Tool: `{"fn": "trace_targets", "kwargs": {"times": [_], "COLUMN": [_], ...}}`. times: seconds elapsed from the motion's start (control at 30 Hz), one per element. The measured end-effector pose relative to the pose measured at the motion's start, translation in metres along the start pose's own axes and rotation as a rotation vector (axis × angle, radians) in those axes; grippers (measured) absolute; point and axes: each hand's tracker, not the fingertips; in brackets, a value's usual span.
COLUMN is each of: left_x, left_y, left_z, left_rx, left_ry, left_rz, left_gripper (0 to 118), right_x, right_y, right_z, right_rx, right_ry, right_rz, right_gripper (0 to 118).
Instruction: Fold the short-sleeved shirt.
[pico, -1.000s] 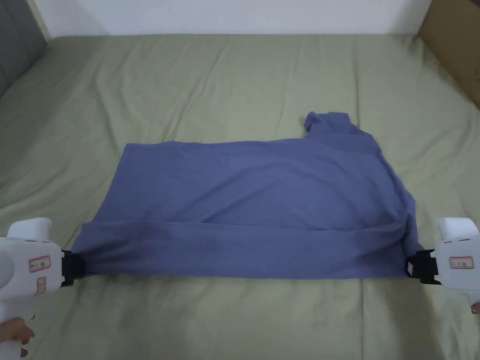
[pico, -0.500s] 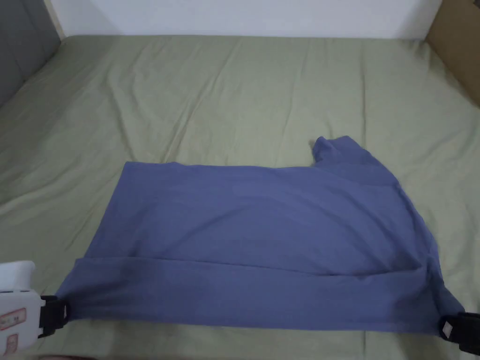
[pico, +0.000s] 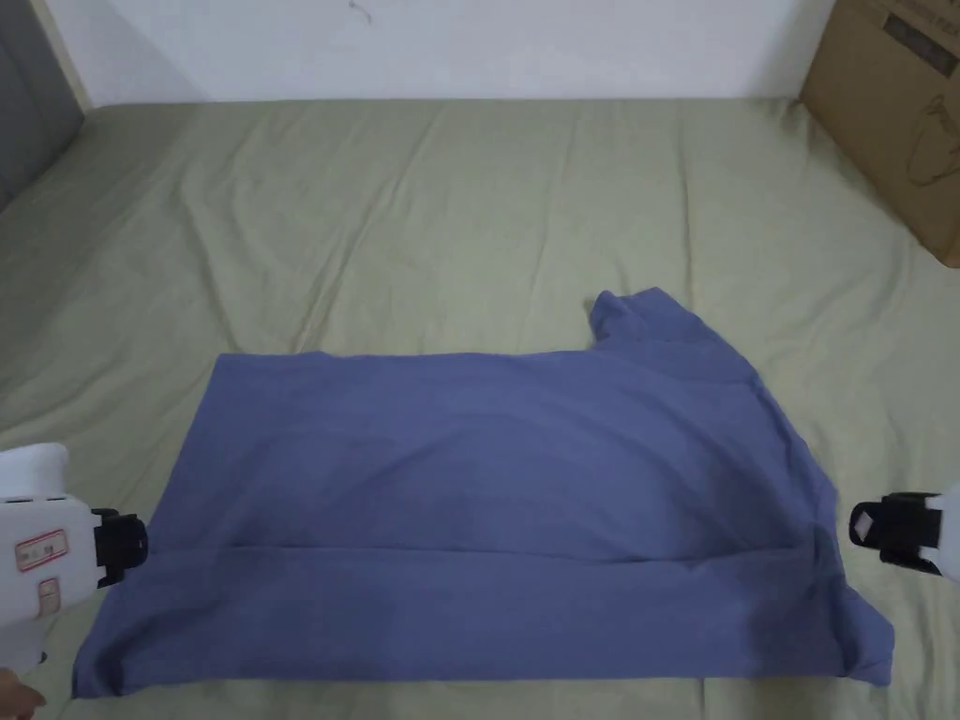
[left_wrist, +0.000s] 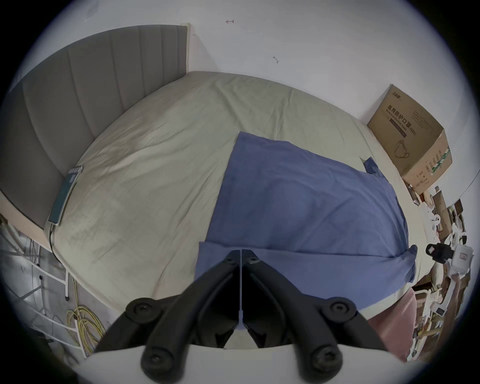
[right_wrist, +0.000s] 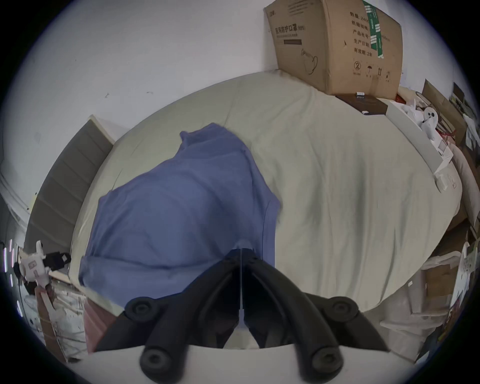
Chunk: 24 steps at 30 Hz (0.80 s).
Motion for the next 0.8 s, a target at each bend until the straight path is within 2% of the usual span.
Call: {"fn": "trace_targets", "kwargs": {"times": [0.07, 0.1, 0.2, 0.37, 0.4, 0.43, 0.47, 0.5, 0.63, 0.7, 0.77, 0.8], "left_x": [0.006, 0.007, 0.013, 0.018, 0.019, 0.020, 0.021, 0.021, 0.023, 0.023, 0.023, 0.022], "left_y": [0.003, 0.004, 0.012, 0.043, 0.049, 0.057, 0.063, 0.069, 0.085, 0.086, 0.086, 0.085], "left_z": [-0.008, -0.012, -0.021, -0.037, -0.040, -0.046, -0.049, -0.054, -0.073, -0.082, -0.090, -0.092], "left_rx": [-0.032, -0.037, -0.053, -0.056, -0.050, -0.048, -0.047, -0.044, -0.059, -0.071, -0.091, -0.096], "left_ry": [-0.013, -0.021, -0.027, -0.018, -0.014, -0.010, -0.007, -0.006, 0.011, 0.014, 0.021, 0.022], "left_rz": [-0.009, -0.002, -0.006, -0.018, -0.019, -0.018, -0.013, -0.010, -0.003, -0.001, -0.001, -0.002], "left_gripper": [0, 0, 0, 0, 0, 0, 0, 0, 0, 0, 0, 0], "right_x": [0.001, -0.002, -0.011, -0.011, -0.013, -0.016, -0.020, -0.023, -0.023, -0.020, -0.021, -0.023], "right_y": [0.003, 0.004, 0.020, 0.085, 0.102, 0.118, 0.134, 0.147, 0.186, 0.192, 0.189, 0.187], "right_z": [-0.015, -0.022, -0.039, -0.078, -0.090, -0.103, -0.120, -0.137, -0.197, -0.221, -0.239, -0.241], "right_rx": [-0.049, -0.061, -0.064, -0.039, -0.036, -0.049, -0.057, -0.069, -0.143, -0.168, -0.218, -0.237], "right_ry": [0.080, 0.076, 0.039, 0.036, 0.024, -0.005, -0.032, -0.041, -0.042, -0.019, -0.046, -0.075], "right_rz": [-0.026, -0.035, 0.032, 0.024, 0.034, 0.066, 0.100, 0.134, 0.113, 0.128, 0.154, 0.173], "right_gripper": [0, 0, 0, 1, 13, 40, 77, 101, 100, 97, 74, 70]}}
